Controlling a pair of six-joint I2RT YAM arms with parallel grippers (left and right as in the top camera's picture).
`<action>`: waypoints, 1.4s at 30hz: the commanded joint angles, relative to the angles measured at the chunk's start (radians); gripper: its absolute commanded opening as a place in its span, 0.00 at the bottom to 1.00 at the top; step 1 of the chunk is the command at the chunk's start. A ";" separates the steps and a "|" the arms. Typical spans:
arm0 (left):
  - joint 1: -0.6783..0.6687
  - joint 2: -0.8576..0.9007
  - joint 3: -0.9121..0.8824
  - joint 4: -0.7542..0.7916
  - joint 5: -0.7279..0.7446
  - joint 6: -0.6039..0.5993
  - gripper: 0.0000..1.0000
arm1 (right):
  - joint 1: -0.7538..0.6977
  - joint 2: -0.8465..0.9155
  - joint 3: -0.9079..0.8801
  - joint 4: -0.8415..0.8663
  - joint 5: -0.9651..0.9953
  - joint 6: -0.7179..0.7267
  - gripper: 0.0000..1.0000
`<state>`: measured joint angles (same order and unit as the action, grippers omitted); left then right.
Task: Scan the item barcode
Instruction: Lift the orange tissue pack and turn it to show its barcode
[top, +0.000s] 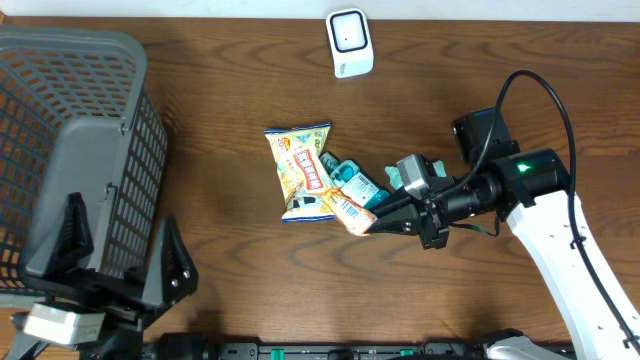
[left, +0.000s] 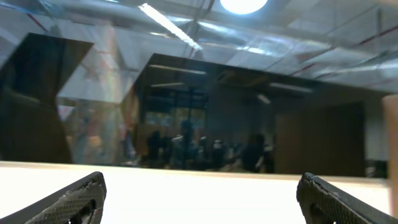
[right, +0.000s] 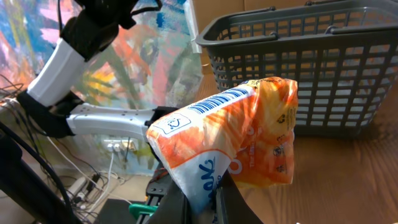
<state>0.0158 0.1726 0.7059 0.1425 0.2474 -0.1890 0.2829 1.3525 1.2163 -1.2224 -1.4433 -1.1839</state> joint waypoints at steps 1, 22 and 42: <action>-0.046 -0.073 -0.031 0.010 -0.073 -0.048 0.98 | 0.006 -0.002 -0.001 -0.002 -0.029 0.050 0.01; -0.081 -0.132 -0.235 0.021 -0.048 -0.023 0.98 | 0.007 -0.002 -0.001 0.003 0.133 0.062 0.01; -0.081 -0.132 -0.642 0.008 -0.027 -0.004 0.98 | 0.007 0.001 -0.001 0.045 0.217 0.061 0.01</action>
<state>-0.0612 0.0387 0.0887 0.1547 0.2081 -0.2058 0.2829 1.3525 1.2160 -1.1858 -1.2076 -1.1305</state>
